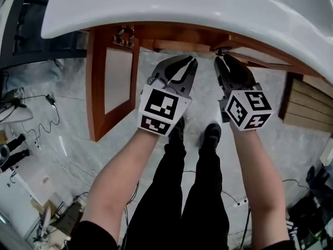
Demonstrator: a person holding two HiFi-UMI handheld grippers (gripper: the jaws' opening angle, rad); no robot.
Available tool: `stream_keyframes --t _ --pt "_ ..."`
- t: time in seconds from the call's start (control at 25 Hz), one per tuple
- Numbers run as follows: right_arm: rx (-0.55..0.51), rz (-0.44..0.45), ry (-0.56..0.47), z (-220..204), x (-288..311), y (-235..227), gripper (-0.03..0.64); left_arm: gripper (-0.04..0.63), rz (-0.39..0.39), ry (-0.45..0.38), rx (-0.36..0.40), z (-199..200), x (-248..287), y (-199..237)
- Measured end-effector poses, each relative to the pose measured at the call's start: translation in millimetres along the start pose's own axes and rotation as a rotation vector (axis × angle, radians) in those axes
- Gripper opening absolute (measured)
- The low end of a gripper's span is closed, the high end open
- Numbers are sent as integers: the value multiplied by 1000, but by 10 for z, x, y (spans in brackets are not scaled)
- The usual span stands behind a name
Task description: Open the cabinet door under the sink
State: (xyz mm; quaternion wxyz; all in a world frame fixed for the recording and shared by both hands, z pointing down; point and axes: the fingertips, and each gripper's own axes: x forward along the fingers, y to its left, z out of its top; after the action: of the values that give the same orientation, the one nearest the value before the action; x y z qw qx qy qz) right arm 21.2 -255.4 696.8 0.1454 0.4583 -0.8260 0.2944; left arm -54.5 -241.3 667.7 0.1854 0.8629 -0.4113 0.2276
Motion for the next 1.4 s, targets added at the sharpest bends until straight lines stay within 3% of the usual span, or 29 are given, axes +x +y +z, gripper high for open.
stream_keyframes --t 0.32,0.68,0.84,1.04,1.24,1.4 --pt "19 -90 -45 69 127 -63 121 40 -4 -38 46 150 18 291" --pt "-55 -188 -38 58 125 -19 103 41 -64 -53 79 192 37 259" --pt "-48 -176 -39 53 118 -23 100 49 -122 -66 105 231 26 170" --pt "-66 -134 -22 -40 30 39 98 121 -208 -71 158 318 43 26" --pt "-96 -100 -5 -144 -97 83 97 138 -324 -69 231 441 74 -323" --pt "-95 -83 -3 -186 -201 99 97 140 -374 -83 268 589 91 -518"
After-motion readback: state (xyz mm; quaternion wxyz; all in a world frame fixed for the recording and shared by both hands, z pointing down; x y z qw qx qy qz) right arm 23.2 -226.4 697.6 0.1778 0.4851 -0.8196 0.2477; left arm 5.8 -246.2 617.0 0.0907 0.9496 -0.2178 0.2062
